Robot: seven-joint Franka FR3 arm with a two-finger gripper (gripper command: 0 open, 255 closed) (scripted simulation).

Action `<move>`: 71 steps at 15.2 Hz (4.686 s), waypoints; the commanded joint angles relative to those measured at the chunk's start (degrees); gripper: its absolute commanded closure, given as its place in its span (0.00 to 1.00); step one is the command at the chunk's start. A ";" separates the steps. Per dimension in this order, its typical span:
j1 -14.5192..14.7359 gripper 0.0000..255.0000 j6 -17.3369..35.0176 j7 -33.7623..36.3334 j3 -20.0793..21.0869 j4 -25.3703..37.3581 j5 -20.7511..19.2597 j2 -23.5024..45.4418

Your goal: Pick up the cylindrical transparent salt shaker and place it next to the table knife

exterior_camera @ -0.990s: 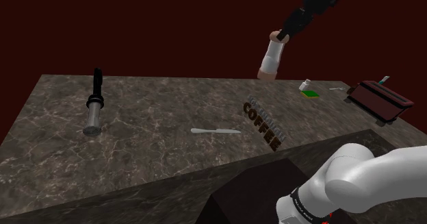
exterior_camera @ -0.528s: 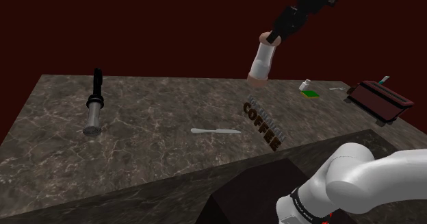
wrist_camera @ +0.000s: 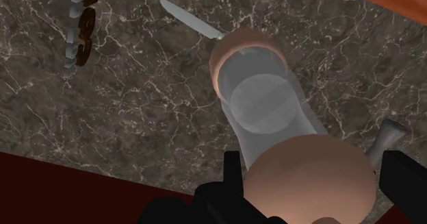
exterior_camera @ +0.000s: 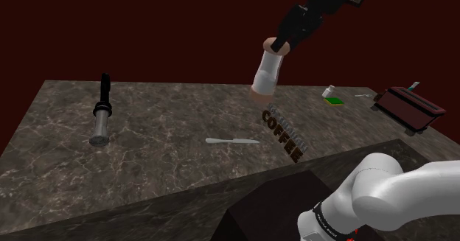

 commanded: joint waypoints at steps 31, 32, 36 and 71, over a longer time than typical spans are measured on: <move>3.18 1.00 17.58 10.95 11.95 -18.19 4.16 -1.85; 3.25 1.00 18.32 10.94 12.05 -19.02 4.26 -1.95; 3.51 1.00 21.28 10.90 12.50 -22.24 4.69 -2.21; 4.78 0.00 31.60 10.92 14.26 -33.26 6.52 -2.89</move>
